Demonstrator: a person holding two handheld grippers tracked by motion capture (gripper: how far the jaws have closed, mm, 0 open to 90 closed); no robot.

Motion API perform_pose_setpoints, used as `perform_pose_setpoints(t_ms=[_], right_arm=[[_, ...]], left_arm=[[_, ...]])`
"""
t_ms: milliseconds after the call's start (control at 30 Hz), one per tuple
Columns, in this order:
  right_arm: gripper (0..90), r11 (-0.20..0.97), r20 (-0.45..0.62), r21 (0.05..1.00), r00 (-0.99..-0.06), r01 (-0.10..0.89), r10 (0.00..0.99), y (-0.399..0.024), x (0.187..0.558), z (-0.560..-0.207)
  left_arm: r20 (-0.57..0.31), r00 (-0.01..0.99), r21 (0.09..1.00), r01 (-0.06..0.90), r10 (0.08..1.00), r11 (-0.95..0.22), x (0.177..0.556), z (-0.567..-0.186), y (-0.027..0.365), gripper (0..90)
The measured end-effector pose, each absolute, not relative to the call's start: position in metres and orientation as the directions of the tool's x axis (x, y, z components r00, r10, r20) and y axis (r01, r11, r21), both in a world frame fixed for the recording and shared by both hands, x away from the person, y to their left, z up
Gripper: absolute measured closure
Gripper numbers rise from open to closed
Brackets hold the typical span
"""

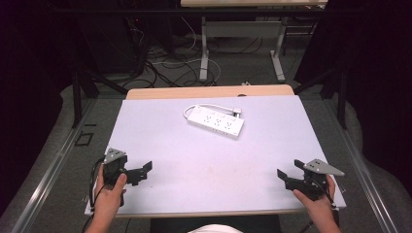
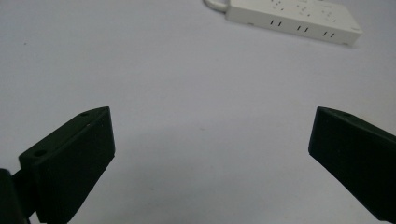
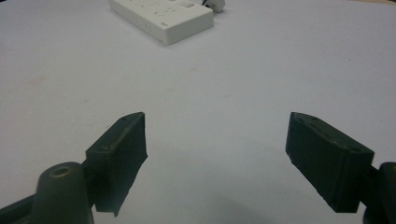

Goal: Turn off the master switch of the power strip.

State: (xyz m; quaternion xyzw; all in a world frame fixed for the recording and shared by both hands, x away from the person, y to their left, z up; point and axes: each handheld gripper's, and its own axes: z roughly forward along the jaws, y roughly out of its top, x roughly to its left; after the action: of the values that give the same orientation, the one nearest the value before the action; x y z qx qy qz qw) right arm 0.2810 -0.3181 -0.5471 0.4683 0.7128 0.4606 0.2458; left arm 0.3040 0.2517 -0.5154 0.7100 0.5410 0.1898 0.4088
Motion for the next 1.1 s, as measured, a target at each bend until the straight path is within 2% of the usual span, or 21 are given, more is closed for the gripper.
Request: perform_pose_setpoints(t_ms=[500,1100], right_arm=[[19.8,0.132,0.083,0.888,-0.435,0.441,0.896,-0.316,0.283,-0.55],[19.8,0.15,0.076,0.876,-0.438,0.458,0.896,-0.321,0.282,-0.55]], left_arm=[[-0.169,0.333,0.773,0.629,0.928,-0.086,0.305,-0.548,0.265,0.7],[-0.185,0.324,0.778,0.625,0.928,-0.064,0.305,-0.55,0.269,1.4]])
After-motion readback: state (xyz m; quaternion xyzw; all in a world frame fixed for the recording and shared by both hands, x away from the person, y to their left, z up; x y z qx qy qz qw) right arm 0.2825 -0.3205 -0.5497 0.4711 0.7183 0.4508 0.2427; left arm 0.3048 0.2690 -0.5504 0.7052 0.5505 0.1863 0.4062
